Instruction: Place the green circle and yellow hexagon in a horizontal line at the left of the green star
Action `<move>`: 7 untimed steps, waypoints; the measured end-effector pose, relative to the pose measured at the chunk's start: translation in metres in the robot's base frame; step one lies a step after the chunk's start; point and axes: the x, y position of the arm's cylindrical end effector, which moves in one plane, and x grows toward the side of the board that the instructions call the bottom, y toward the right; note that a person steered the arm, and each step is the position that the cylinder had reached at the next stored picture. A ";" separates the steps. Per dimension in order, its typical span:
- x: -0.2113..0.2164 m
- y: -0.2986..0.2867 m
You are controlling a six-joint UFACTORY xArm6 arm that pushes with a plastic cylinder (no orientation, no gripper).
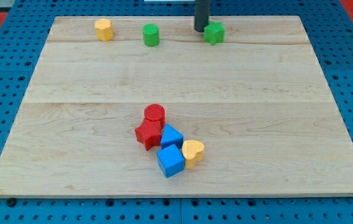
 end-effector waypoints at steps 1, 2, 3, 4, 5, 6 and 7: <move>0.008 0.018; 0.025 0.011; 0.032 0.035; 0.047 0.023; 0.098 -0.023; 0.118 -0.087; 0.101 -0.138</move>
